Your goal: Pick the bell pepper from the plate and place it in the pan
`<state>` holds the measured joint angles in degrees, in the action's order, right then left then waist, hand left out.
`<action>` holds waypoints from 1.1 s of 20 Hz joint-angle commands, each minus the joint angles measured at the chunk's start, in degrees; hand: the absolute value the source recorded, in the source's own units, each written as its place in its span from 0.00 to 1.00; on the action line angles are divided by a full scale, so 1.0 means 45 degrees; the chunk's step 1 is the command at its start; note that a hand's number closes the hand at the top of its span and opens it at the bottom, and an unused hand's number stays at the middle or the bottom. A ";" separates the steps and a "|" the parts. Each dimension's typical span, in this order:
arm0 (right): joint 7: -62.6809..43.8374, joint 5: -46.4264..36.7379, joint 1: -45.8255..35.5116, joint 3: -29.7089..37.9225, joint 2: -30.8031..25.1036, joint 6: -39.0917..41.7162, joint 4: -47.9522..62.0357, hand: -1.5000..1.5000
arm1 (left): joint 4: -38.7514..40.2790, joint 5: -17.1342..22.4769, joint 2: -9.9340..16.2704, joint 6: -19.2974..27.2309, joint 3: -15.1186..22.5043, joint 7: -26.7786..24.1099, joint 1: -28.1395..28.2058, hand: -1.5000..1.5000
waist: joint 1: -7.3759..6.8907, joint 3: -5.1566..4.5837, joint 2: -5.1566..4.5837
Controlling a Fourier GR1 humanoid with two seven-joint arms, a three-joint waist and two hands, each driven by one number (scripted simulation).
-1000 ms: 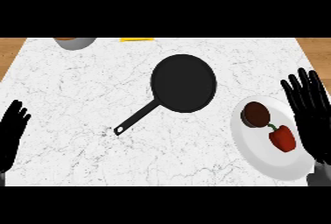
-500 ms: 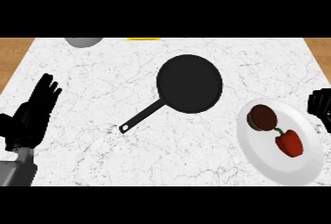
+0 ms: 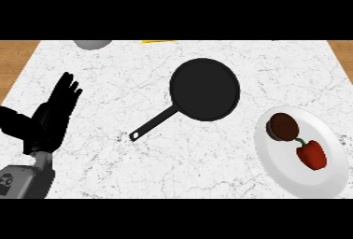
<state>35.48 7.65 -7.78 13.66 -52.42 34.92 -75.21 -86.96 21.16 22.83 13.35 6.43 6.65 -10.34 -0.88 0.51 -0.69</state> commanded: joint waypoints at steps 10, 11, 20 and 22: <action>0.4115 -0.5497 -0.1536 -0.3460 -0.2029 -0.2036 0.0477 0.00 | -0.0169 -0.0752 -0.0595 0.0471 0.0579 0.0221 -0.0183 0.50 | -0.0285 -0.0095 0.0046; 0.4598 -0.6354 -0.1366 -0.3995 -0.1551 -0.2990 0.0991 0.00 | 0.0143 -0.0262 -0.0287 -0.0060 0.0110 0.0392 -0.0485 0.50 | -0.0259 -0.0089 0.0016; 0.2965 -0.9723 -0.2358 -0.7229 -0.2838 -0.2588 0.0400 0.00 | -0.0543 -0.0677 -0.0320 0.0340 0.0189 0.0841 -0.0237 0.50 | -0.0244 -0.0118 0.0110; 0.3883 -1.0582 -0.2023 -0.7644 -0.2207 -0.3848 0.1426 0.00 | -0.1043 -0.0515 -0.0159 -0.0026 0.0012 0.0561 0.0591 0.50 | -0.0204 -0.0101 0.0111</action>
<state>47.99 -33.60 -16.98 -16.62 -62.66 17.95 -72.23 -88.78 18.50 21.15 13.82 7.33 8.46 -10.19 -1.97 0.01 -0.34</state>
